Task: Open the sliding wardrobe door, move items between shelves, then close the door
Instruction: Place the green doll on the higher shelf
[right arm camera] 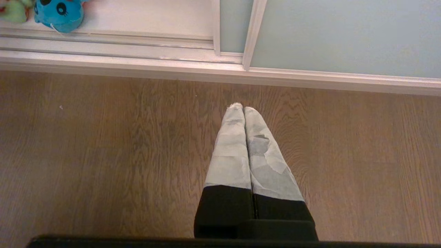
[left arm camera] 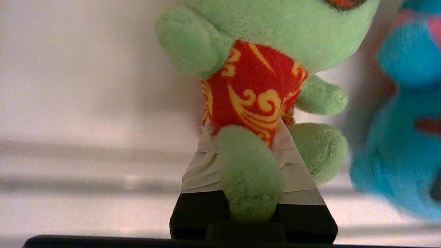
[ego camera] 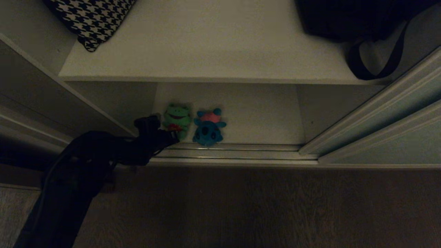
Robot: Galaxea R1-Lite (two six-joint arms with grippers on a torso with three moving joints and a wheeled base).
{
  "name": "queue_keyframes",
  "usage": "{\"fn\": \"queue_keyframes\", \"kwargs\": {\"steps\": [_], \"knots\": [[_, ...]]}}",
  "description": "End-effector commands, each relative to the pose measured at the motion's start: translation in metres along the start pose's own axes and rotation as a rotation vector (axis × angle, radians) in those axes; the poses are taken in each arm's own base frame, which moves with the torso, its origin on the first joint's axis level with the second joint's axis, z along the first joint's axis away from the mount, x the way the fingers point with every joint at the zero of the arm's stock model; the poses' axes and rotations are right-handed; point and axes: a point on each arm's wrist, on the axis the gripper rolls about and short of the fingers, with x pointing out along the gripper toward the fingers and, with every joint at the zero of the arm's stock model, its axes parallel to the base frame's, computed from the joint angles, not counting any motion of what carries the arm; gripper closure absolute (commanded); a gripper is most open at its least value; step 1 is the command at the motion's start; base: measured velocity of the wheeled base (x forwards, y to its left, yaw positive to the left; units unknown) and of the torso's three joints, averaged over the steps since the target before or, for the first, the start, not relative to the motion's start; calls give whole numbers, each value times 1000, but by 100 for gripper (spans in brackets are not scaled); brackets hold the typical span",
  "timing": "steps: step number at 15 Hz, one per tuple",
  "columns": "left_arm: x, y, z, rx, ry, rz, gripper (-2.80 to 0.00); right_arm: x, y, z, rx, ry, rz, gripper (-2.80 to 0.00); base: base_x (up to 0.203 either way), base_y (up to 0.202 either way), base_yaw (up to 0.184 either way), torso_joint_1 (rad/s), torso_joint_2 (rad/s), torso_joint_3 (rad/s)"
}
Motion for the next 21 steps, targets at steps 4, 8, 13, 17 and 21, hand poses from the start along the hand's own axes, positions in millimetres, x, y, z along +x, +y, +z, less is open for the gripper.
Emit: {"fn": "queue_keyframes", "kwargs": {"steps": [4,8,13,17,21], "knots": [[-63,-26,36,2,38,-9,0,0,0,0,0,0,1,0,0,0,0,0,0,0],[-131,-44,42,-2,111,-10,0,0,0,0,0,2,0,0,0,0,0,0,0,0],[-218,-53,17,-11,250,12,0,0,0,0,0,0,2,0,0,0,0,0,0,0],[-287,-53,-4,-14,310,25,0,0,0,0,0,2,1,0,0,0,0,0,0,0],[-352,-65,25,4,148,4,0,0,0,0,0,0,1,0,0,0,0,0,0,0]]}}
